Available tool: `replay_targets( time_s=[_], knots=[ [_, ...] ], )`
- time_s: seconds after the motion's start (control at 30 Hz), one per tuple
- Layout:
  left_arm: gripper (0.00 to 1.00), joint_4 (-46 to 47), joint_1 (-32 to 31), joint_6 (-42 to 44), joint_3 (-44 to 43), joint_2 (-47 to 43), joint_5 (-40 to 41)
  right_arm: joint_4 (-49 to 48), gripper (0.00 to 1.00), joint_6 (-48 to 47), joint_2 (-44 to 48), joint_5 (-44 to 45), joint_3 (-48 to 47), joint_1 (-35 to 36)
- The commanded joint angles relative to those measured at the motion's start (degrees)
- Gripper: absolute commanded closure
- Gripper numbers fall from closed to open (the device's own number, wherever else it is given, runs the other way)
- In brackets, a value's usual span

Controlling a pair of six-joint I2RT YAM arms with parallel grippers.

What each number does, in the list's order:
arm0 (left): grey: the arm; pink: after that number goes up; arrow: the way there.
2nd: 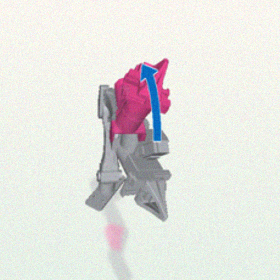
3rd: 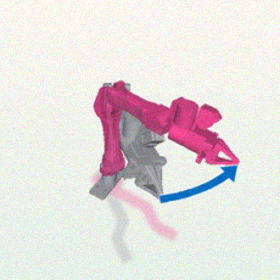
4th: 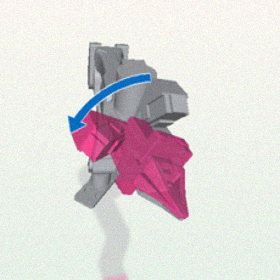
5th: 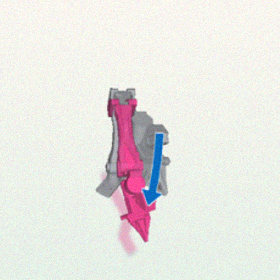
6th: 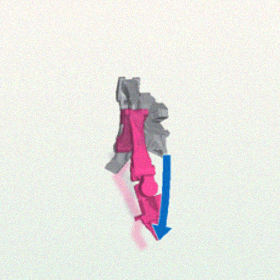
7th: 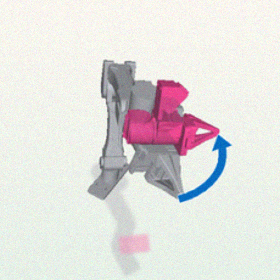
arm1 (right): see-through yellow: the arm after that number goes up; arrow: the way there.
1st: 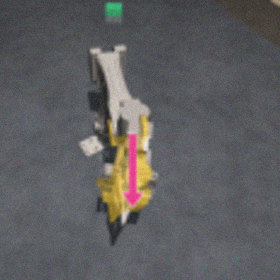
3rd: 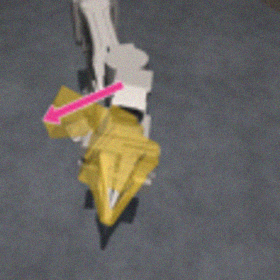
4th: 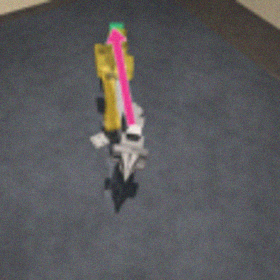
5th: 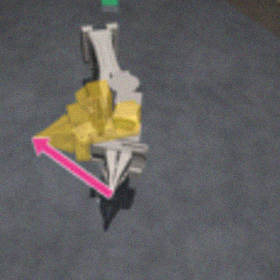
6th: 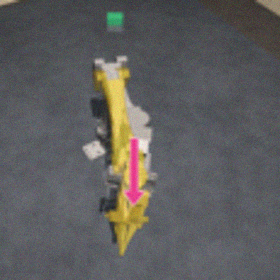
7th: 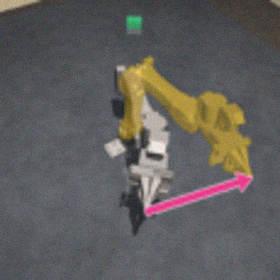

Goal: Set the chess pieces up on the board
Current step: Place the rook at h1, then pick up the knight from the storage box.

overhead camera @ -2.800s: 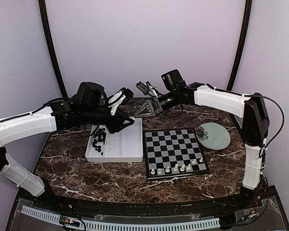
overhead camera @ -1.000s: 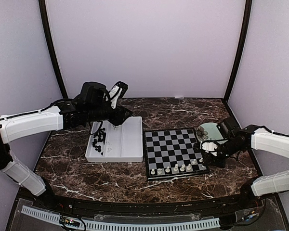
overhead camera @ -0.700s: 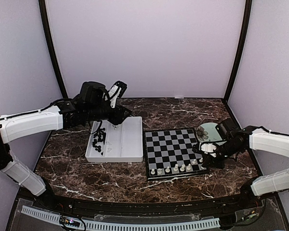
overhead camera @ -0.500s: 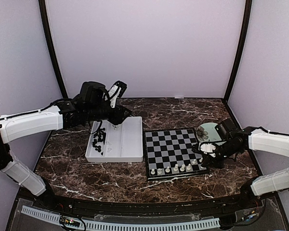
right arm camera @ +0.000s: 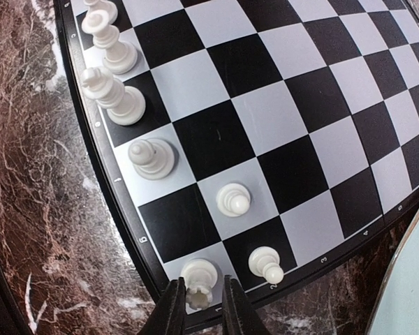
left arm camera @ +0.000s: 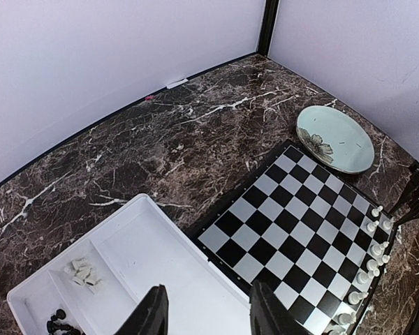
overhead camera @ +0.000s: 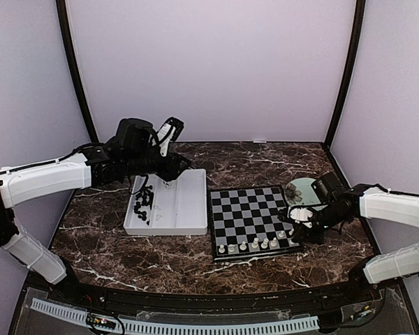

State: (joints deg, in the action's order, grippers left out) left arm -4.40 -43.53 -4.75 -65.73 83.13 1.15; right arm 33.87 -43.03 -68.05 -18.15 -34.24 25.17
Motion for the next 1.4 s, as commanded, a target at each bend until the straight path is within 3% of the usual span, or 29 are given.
replay_targets(
  time_s=[0.0, 0.2, 0.3, 0.43, 0.57, 0.7, 0.83, 1.0, 1.37],
  knots=[
    [0.59, -0.53, 0.32, -0.39, 0.42, -1.61, 0.12, 1.75, 0.76, 0.69, 0.29, -0.08, -1.67, -0.12],
    [0.58, -5.81, 0.72, -2.57, -0.02, -1.45, 3.02, 11.37, 0.68, -0.39, 3.15, -4.8, -9.32, -0.14],
    [0.6, -12.81, 3.42, -9.2, -1.0, -0.32, 4.31, 14.04, 0.67, 1.06, 2.81, -6.97, -13.1, -0.28],
    [0.64, -20.09, 7.37, -17.83, -1.44, 2.21, 2.78, 12.19, 0.67, 6.02, 2.45, -9.92, -15.76, -0.56],
    [0.65, -21.44, 8.67, -23.5, -2.02, 5.71, 0.62, 7.58, 0.67, 11.52, 1.51, -11.08, -15.74, -0.56],
    [0.68, -23.67, 8.95, -21.12, -8.22, 13.31, 1.24, 4.79, 0.67, 14.22, 1.37, -11.9, -15.34, -0.56],
    [0.74, -27.59, 11.77, -11.64, -15.66, 20.05, 1.92, 3.71, 0.67, 15.07, 1.97, -11.84, -15.09, -0.69],
    [0.73, -30.12, 17.4, -4.99, -22.22, 26.12, -4.67, 2.59, 0.67, 15.38, 2.77, -11.4, -13.73, -0.63],
    [0.75, -27.2, 19.19, -9.23, -30.77, 37.05, -5.97, 1.71, 0.67, 15.65, 3.0, -11.03, -12.58, -0.64]
  ],
)
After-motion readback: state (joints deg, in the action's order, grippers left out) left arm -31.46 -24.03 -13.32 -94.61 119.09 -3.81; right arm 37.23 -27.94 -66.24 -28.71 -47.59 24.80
